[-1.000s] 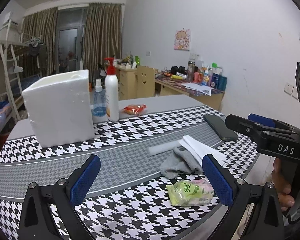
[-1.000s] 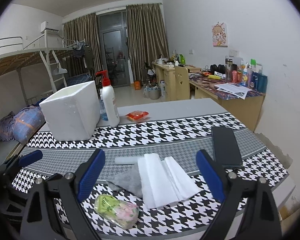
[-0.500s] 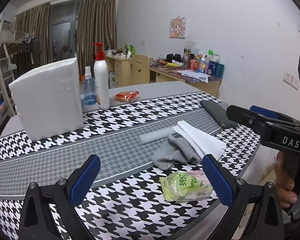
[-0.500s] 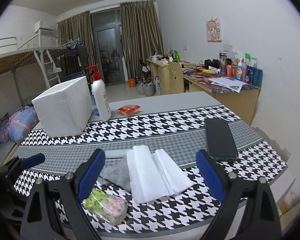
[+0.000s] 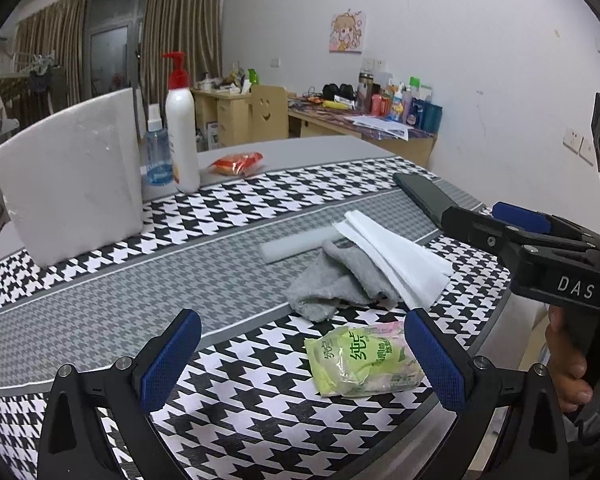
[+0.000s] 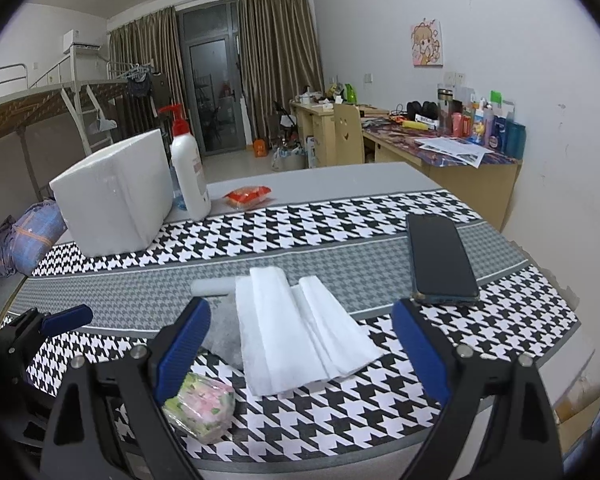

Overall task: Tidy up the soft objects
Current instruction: 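Move both tools toward the snack bag and white towel on the table, then close the left gripper on the green snack bag while the right gripper grasps the white towel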

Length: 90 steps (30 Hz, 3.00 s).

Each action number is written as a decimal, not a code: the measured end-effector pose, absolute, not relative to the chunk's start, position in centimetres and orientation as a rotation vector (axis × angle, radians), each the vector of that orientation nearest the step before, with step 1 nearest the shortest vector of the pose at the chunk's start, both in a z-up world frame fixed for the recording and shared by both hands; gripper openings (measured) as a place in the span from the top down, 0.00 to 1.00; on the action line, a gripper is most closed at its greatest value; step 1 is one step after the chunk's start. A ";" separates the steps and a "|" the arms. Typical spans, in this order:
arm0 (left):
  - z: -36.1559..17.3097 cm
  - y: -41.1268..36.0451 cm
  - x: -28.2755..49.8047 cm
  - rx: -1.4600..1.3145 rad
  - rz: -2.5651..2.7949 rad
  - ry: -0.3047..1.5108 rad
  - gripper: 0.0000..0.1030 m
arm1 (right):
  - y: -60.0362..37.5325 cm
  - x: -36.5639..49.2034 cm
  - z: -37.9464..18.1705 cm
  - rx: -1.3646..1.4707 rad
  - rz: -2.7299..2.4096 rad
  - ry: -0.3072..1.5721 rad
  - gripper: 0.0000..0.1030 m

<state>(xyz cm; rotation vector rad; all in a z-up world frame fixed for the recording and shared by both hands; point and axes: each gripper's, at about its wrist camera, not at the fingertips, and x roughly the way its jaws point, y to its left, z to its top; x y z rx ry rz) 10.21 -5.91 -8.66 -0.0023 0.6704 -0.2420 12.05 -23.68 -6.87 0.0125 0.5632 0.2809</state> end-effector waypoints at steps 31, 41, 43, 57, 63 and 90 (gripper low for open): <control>-11.5 -8.5 10.8 0.016 -0.375 0.810 0.45 | -24.5 13.6 -9.5 0.000 0.274 0.639 0.08; -11.6 -8.7 10.3 0.005 -0.413 0.823 0.63 | -24.4 13.8 -9.8 -0.008 0.293 0.647 0.08; -11.4 -8.7 10.2 0.006 -0.425 0.818 0.67 | -24.5 14.0 -9.8 -0.003 0.296 0.657 0.08; -10.7 -7.4 9.9 -0.025 -0.433 0.781 0.74 | -24.8 14.8 -9.7 -0.031 0.274 0.662 0.13; -10.7 -6.8 10.1 -0.038 -0.416 0.781 0.74 | -24.7 16.3 -10.7 -0.042 0.279 0.726 0.26; -11.6 -7.3 10.4 -0.022 -0.415 0.817 0.39 | -25.3 16.3 -11.2 -0.087 0.207 0.803 0.93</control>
